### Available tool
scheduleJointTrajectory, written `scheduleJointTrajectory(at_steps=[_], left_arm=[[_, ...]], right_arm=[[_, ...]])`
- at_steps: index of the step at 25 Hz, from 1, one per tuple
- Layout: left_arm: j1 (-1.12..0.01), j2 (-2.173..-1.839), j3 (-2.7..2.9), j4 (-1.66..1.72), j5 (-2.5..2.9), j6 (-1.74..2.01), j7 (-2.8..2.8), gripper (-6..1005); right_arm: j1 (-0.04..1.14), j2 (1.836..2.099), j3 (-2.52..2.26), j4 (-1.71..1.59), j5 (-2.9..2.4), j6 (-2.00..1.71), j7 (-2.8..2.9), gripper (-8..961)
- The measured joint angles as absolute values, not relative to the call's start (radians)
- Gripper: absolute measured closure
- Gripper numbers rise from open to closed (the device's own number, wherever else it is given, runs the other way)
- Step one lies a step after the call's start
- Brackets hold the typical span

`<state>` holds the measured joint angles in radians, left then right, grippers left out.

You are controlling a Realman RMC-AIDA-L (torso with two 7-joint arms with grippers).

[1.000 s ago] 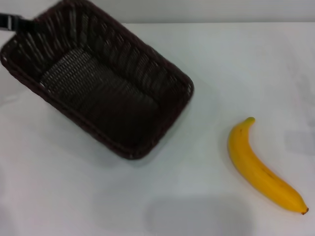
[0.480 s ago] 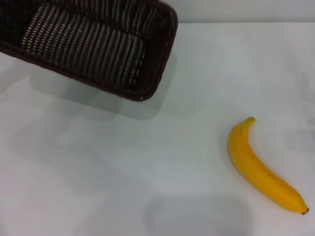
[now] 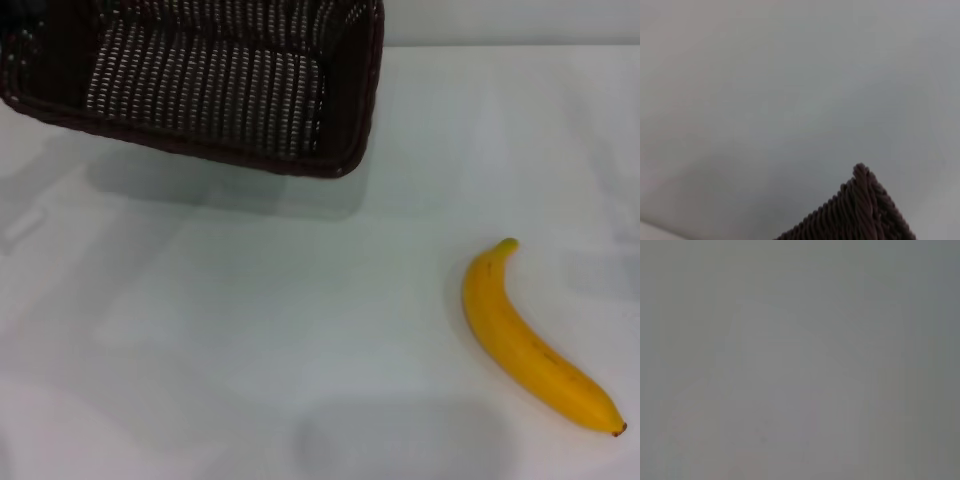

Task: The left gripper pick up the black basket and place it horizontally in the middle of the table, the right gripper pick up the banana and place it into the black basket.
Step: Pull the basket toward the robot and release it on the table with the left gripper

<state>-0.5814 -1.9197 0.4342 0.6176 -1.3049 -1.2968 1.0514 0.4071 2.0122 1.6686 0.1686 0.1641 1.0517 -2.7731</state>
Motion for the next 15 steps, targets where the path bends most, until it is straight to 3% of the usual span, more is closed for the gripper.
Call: scheduleJointTrajectory(at_steps=[9, 15], left_arm=[[-0.555, -2.038, 0.432, 0.589, -1.327, -1.245, 1.088, 807], [-0.524, -2.072, 0.433, 0.528, -1.381, -1.222, 1.130, 804]], right_arm=[[0.439, 2.007, 1.669, 0.169, 0.164, 1.048, -2.817, 95], [0.440, 2.007, 1.670, 0.169, 0.164, 1.048, -2.833, 95]])
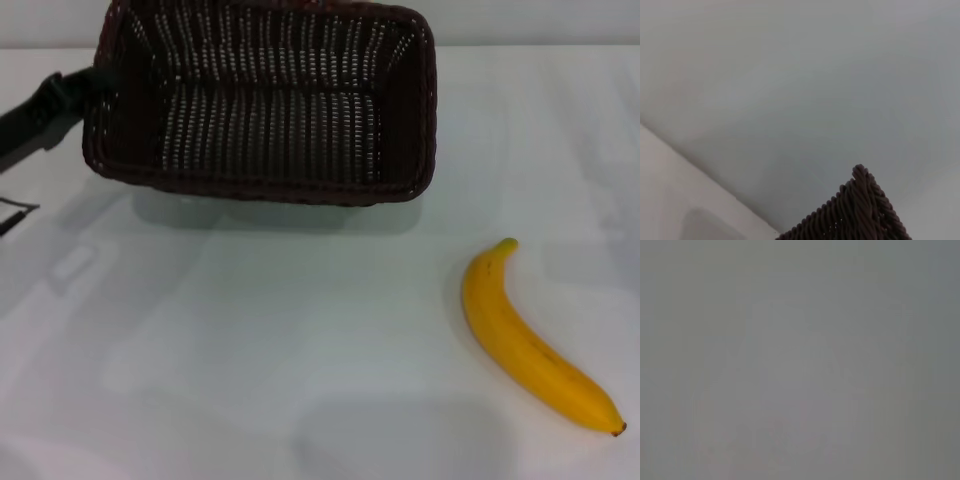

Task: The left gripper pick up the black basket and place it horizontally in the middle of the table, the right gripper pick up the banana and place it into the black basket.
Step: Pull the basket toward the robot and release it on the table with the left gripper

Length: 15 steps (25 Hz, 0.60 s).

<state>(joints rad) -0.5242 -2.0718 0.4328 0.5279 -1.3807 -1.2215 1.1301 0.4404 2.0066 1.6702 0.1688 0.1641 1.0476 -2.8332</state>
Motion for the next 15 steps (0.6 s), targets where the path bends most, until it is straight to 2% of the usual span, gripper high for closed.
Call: scheduleJointTrajectory(at_steps=[15], left_arm=[[-0.492, -2.074, 0.438, 0.415, -1.393, -1.236, 1.164, 796]], right_arm=[[0.438, 2.011, 1.672, 0.169, 0.166, 1.053, -2.833, 95]])
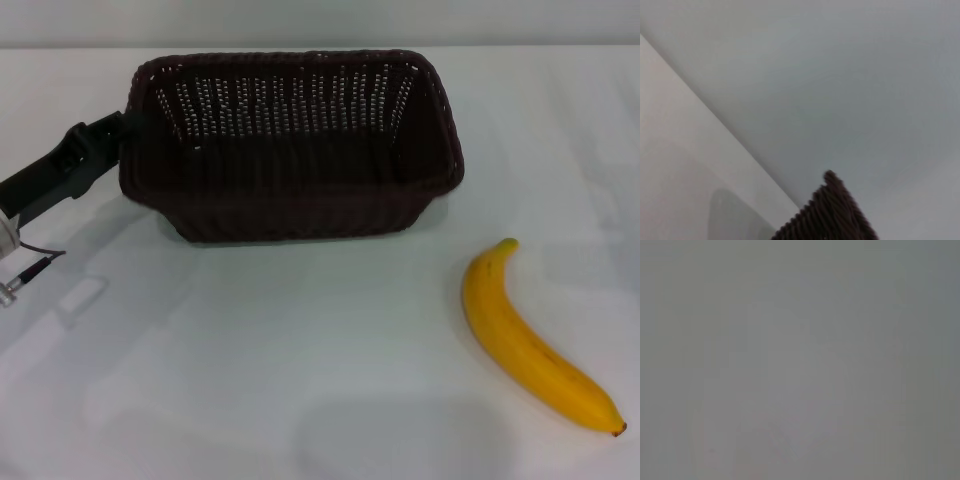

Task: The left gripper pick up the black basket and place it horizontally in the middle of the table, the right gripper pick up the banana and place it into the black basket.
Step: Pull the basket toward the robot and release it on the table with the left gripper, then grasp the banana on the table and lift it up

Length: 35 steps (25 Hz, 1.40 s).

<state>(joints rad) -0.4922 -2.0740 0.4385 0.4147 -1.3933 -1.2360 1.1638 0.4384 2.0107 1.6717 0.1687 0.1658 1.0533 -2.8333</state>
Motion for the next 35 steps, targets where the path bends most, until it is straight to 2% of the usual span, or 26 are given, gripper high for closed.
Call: scheduleJointTrajectory(at_steps=[2, 10, 16, 19, 20, 21, 22, 27, 28, 30, 33, 35], left_arm=[[-0.487, -2.075, 0.439, 0.413, -1.400, -1.242, 1.165, 795], [-0.456, -2.076, 0.435, 0.417, -1.411, -1.297, 1.186, 471], [-0.320, -2.069, 0.430, 0.421, -1.584, -1.337, 1.311, 231], [-0.268, -2.070, 0.429, 0.420, -1.677, -1.336, 1.395, 142], [-0.243, -2.073, 0.429, 0.417, -1.732, -1.333, 1.446, 133], [-0.226, -2.074, 0.429, 0.413, -1.778, -1.331, 1.490, 123], [-0.203, -2.076, 0.429, 0.399, -1.840, -1.328, 1.556, 123], [-0.157, -2.077, 0.428, 0.317, -2.080, -1.320, 1.870, 124], [-0.156, -2.077, 0.428, 0.302, -2.114, -1.317, 1.935, 124], [-0.156, -2.077, 0.428, 0.278, -2.165, -1.314, 2.035, 124], [-0.164, -2.077, 0.428, 0.271, -2.204, -1.304, 2.114, 125], [-0.176, -2.076, 0.428, 0.271, -2.213, -1.292, 2.134, 125]], right_arm=[[0.437, 2.012, 1.670, 0.169, 0.166, 1.056, -2.833, 95], [0.433, 2.013, 1.668, 0.169, 0.166, 1.057, -2.831, 95], [0.427, 2.012, 1.670, 0.175, 0.165, 1.058, -2.788, 95], [0.421, 2.000, 1.657, 0.178, 0.154, 1.055, -2.659, 95], [0.414, 1.966, 1.616, 0.186, 0.110, 1.057, -2.514, 95], [0.414, 1.966, 1.616, 0.186, 0.110, 1.057, -2.514, 95], [0.410, 1.942, 1.588, 0.196, 0.082, 1.058, -2.433, 95], [0.384, 1.771, 1.471, 0.324, -0.212, 1.073, -1.983, 97], [0.383, 1.723, 1.463, 0.377, -0.328, 1.094, -1.876, 97], [0.381, 1.657, 1.466, 0.487, -0.538, 1.137, -1.715, 97], [0.373, 1.602, 1.503, 0.703, -0.820, 1.164, -1.514, 98], [0.344, 1.610, 1.585, 0.901, -1.049, 1.165, -1.354, 99]])
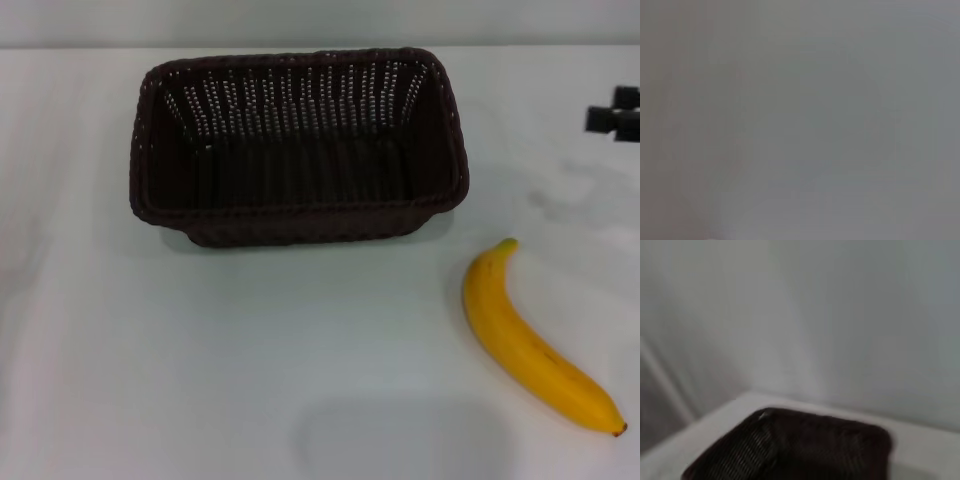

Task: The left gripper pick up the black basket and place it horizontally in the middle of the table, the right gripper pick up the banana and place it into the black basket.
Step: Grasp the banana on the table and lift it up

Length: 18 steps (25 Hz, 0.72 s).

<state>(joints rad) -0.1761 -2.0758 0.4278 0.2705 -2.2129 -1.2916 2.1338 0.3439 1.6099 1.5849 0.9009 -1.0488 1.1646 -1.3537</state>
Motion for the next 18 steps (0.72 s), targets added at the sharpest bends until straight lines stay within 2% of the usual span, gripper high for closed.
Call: scheduleJointTrajectory(at_steps=[1, 3, 6, 8, 9, 10, 13, 18], left_arm=[[-0.185, -2.075, 0.428, 0.270, -2.216, -1.282, 2.142, 125], [-0.200, -2.074, 0.428, 0.270, -2.220, -1.260, 2.157, 126], [-0.218, -2.074, 0.428, 0.270, -2.224, -1.239, 2.175, 126], [-0.232, -2.074, 0.428, 0.270, -2.227, -1.233, 2.185, 126], [-0.239, -2.074, 0.428, 0.270, -2.228, -1.230, 2.190, 126], [-0.244, -2.074, 0.428, 0.270, -2.230, -1.227, 2.194, 127], [-0.253, -2.074, 0.427, 0.270, -2.253, -1.220, 2.210, 127], [-0.269, -2.074, 0.426, 0.270, -2.279, -1.202, 2.228, 127]], right_arm=[[0.326, 1.628, 1.636, 1.003, -1.172, 1.171, -1.271, 99], [0.292, 1.695, 1.768, 1.227, -1.462, 1.207, -1.080, 99], [0.271, 1.878, 2.000, 1.590, -1.891, 1.391, -0.843, 99], [0.287, 1.974, 2.110, 1.744, -2.090, 1.545, -0.762, 99], [0.291, 1.996, 2.136, 1.788, -2.151, 1.594, -0.730, 100], [0.295, 2.004, 2.143, 1.822, -2.197, 1.629, -0.690, 100], [0.305, 1.998, 2.061, 1.847, -2.266, 1.657, -0.582, 100], [0.338, 2.005, 1.906, 1.854, -2.340, 1.675, -0.456, 100]])
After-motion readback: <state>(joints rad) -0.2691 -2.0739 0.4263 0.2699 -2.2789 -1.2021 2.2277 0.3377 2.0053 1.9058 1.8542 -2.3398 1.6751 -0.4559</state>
